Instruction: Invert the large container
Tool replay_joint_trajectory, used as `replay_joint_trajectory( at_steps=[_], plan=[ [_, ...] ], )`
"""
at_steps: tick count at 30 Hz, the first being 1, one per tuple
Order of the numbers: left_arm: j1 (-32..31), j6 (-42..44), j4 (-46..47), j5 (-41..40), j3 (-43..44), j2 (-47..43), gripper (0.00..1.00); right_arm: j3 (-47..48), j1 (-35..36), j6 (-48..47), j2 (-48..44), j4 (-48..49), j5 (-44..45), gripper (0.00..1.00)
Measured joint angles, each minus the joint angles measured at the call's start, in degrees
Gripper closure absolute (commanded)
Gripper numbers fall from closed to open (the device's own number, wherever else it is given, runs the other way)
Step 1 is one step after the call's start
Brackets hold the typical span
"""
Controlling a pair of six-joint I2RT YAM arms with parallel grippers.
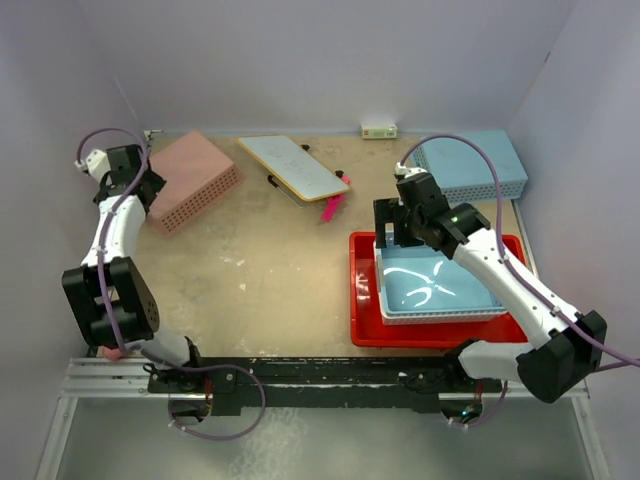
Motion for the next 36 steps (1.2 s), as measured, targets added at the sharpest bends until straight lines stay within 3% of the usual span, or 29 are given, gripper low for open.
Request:
replay_joint_trajectory(
  at_steps=[9,18,27,31,36],
  plan=[
    [6.69,-2.58,11.41,8.48,-0.33,10.47,0.12,-0.59,0.00,0.00,-2.71,-0.55,1.14,0.00],
    [10.32,-0.50,18.91,26.71,4.90,21.33,0.15,-0.72,-0.04,0.00,-4.31,-2.27,2.54,0.00],
    [6.67,7.78,15.87,40.83,14.78,28.52,0.15,-0.72,-0.07,0.22,-4.48,-2.82,2.58,0.00],
    [3.28,10.82,11.78,39.52,15.45,27.23,0.15,-1.03,-0.07,0.39,-5.05,-2.89,2.62,0.00],
    [-1.88,14.58,6.21,29.49,14.99,18.62,0.15,-1.68,-0.07,0.46,-5.75,-3.06,2.75,0.00]
  ],
)
